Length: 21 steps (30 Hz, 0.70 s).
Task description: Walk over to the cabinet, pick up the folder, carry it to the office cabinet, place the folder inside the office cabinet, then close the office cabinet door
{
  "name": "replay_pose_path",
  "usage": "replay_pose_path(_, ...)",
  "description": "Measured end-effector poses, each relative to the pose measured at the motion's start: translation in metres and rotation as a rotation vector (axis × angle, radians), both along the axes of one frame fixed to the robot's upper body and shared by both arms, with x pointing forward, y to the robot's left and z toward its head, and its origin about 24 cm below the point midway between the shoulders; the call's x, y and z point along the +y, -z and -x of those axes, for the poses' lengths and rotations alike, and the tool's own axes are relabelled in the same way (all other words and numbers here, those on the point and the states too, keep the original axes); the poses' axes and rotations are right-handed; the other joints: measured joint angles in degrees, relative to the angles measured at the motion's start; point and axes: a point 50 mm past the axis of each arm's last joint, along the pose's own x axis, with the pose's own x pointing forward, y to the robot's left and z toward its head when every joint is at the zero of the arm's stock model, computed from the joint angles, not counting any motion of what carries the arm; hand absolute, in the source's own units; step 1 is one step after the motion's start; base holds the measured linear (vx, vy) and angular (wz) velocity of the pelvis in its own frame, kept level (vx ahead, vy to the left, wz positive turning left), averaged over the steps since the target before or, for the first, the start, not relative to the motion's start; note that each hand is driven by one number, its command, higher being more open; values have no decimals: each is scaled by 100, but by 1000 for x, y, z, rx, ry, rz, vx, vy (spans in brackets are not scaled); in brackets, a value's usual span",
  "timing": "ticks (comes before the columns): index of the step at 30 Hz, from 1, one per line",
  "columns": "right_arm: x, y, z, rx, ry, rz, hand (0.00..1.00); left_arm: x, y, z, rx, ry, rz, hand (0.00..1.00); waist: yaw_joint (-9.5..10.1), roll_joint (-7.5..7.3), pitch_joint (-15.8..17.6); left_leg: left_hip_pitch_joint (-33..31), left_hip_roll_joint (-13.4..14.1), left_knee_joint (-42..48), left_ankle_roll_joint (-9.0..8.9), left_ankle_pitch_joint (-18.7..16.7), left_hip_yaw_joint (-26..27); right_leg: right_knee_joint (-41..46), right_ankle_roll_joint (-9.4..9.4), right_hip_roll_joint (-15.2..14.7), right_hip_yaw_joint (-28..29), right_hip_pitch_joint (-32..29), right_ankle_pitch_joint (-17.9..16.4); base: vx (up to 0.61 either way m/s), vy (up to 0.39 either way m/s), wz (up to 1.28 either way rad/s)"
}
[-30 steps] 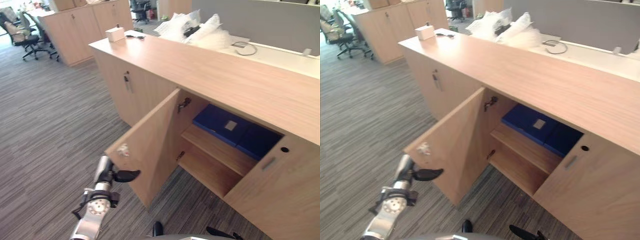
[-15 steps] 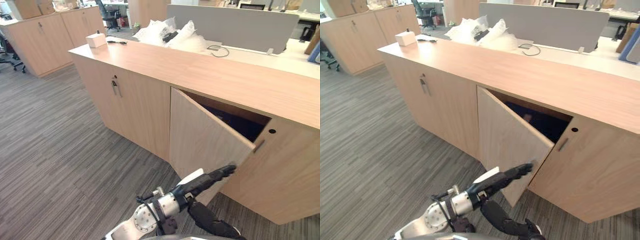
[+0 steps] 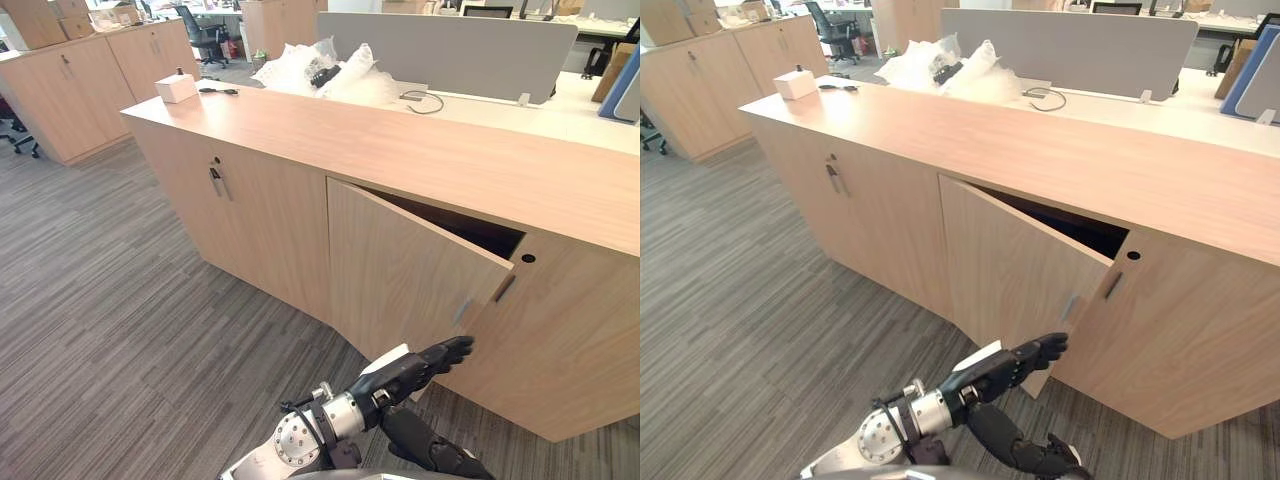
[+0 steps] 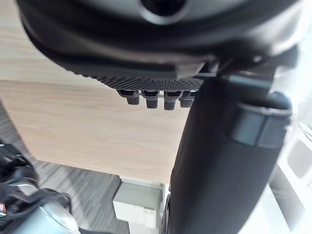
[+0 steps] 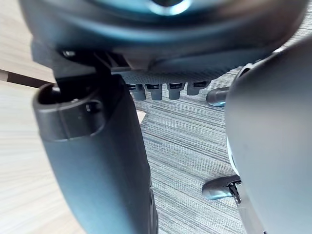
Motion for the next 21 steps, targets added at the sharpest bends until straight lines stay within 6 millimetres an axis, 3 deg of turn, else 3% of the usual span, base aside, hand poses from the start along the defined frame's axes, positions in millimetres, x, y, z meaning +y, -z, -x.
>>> replay_pose_path(1, -1, -1, -2, -5, -7, 5, 100, 4, 8, -2, 55, -53, -1, 100, 11, 2, 3, -3, 43, 0, -16, 8, 63, 181, -263, -61, -249, -109, 38, -22, -75, -56)
replay_pose_path(2, -1, -2, -7, -20, -8, 5, 100, 16, 21, -10, 150, -181, -1, 100, 32, -53, 31, -38, 165, 3, -33, -7, 217, 716, -537, -307, -1143, -356, 102, -28, -92, -59)
replay_pose_path(3, 3, -2, -10, -29, -1, -5, 100, 30, 33, -19, 211, -295, -9, 100, 30, -181, 61, -69, 247, 7, -91, -10, 301, 1044, -600, -544, -2040, -431, 171, -26, -73, -49)
replay_pose_path(4, 7, -2, -10, -33, 0, -16, 100, 38, 39, -23, 235, -343, -23, 100, 22, -263, 96, -49, 285, 9, -167, -3, 317, 1019, -556, -572, -2247, -371, 273, 13, -162, -43)
replay_pose_path(5, 12, 0, -5, -19, 4, -28, 100, 55, 50, -26, 274, -420, -67, 100, 27, -392, 96, -24, 395, 34, -225, -3, 426, 713, -296, -412, -2180, -318, 639, 31, -152, -40)
replay_pose_path(7, 16, 2, -1, -7, 5, -39, 100, 79, 70, -21, 347, -513, -140, 100, 81, -452, 84, 138, 671, 75, -371, -74, 769, 208, -122, -40, -1900, -182, 823, 63, -225, -105)
replay_pose_path(9, 16, 1, -3, -12, 3, -43, 100, 104, 85, -9, 418, -602, -194, 100, 91, -431, 173, 77, 1125, 910, -542, -561, 1160, -47, -145, 270, -1544, -76, 858, 92, -258, -137)
replay_pose_path(11, 9, 0, -4, -17, 24, -29, 100, 129, 101, 10, 523, -726, -223, 100, 161, -166, 297, -183, 2083, 2706, -558, -1313, 1308, -203, -247, 846, -1035, 139, 767, 145, -270, -133)
replay_pose_path(13, 3, 0, -1, -14, 52, -22, 100, 144, 112, 22, 603, -839, -234, 100, 211, -79, 354, -566, 2621, 3961, -437, -1256, 937, -205, -395, 1167, -692, 258, 665, 220, -294, -101)
replay_pose_path(14, 2, 0, -2, -17, 55, -19, 100, 149, 117, 27, 630, -880, -258, 100, 222, -68, 398, -832, 2639, 4490, -478, -1246, 373, -206, -454, 1249, -547, 344, 622, 203, -235, -87)
replay_pose_path(15, -3, -1, -2, -15, 58, -4, 100, 151, 121, 33, 658, -906, -273, 100, 248, -96, 457, -956, 2366, 4675, -765, -1491, -216, -170, -526, 1249, -412, 406, 558, 218, -133, -67)
replay_pose_path(16, -8, -1, -1, -11, 73, 10, 100, 151, 119, 26, 640, -932, -259, 100, 276, -106, 503, -1032, 1903, 4656, -946, -1808, -734, -113, -600, 1240, -285, 445, 502, 241, 29, -86)
replay_pose_path(17, -8, -1, 0, -7, 80, 15, 100, 153, 119, 24, 639, -962, -275, 100, 405, -118, 561, -975, 1397, 4428, -986, -2023, -1155, -94, -624, 1216, -62, 502, 485, 231, 79, -87)
replay_pose_path(18, -7, -1, -1, -9, 80, 13, 100, 154, 121, 25, 649, -978, -282, 100, 452, -111, 589, -910, 1154, 4196, -1007, -2066, -1311, -90, -624, 1212, 57, 529, 486, 184, 121, -103)
replay_pose_path(19, -6, -1, -2, -13, 78, 9, 100, 157, 124, 29, 673, -1005, -295, 100, 495, -70, 620, -789, 891, 3691, -1010, -2061, -1500, -82, -621, 1226, 201, 555, 487, 150, 112, -102)
replay_pose_path(20, -6, -2, -4, -19, 75, 10, 100, 159, 130, 38, 718, -1036, -319, 100, 505, 147, 617, -575, 762, 2855, -931, -1613, -1708, -97, -530, 1369, 360, 607, 465, 182, 142, -104)
replay_pose_path(21, -8, -2, -4, -19, 73, 11, 100, 160, 136, 48, 776, -1064, -339, 100, 470, 145, 653, -452, 726, 2761, -493, -1484, -1631, -126, -370, 1378, 491, 710, 404, 146, 112, -67)
